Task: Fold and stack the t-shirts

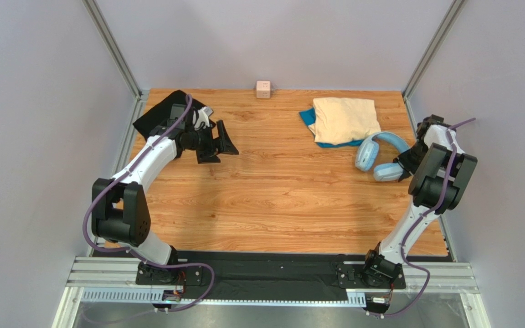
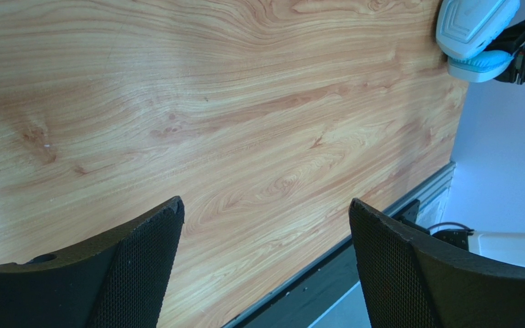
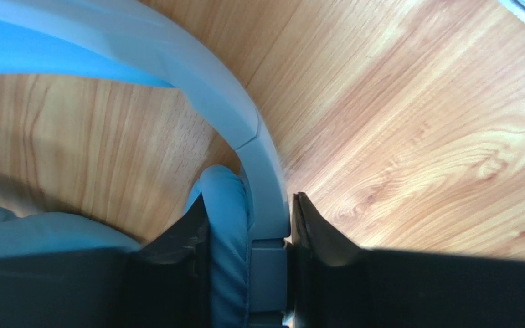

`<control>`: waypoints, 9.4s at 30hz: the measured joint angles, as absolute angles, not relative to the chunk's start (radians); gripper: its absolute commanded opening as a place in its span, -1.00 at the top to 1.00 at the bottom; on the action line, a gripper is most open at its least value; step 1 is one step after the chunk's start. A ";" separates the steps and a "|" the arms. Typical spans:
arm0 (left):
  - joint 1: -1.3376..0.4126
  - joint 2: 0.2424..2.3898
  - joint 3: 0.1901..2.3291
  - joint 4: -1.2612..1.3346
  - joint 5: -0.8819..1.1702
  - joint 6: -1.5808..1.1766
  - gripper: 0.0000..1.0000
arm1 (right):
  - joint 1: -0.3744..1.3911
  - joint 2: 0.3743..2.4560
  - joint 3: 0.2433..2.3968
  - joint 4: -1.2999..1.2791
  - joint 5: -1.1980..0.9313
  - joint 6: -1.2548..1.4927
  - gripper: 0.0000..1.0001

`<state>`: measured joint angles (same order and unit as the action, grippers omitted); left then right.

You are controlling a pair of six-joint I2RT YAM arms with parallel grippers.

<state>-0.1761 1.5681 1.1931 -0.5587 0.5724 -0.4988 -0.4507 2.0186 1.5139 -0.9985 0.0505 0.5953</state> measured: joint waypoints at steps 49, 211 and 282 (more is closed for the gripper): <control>0.026 1.367 1.169 -0.545 0.524 -0.554 -0.90 | 0.583 2.060 1.584 -0.786 -0.445 0.545 1.00; -0.093 1.458 0.875 -0.708 0.099 -0.421 1.00 | 0.818 2.362 2.225 -1.195 -0.427 0.443 -1.00; 0.506 1.566 1.126 -0.923 -0.240 -0.373 0.76 | 0.344 1.929 1.850 -1.175 -0.454 0.426 -1.00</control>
<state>0.5060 1.5658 1.1259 -0.9234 -0.2401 -0.3725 0.3439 1.9285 1.8500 -1.1751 -0.4538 0.4255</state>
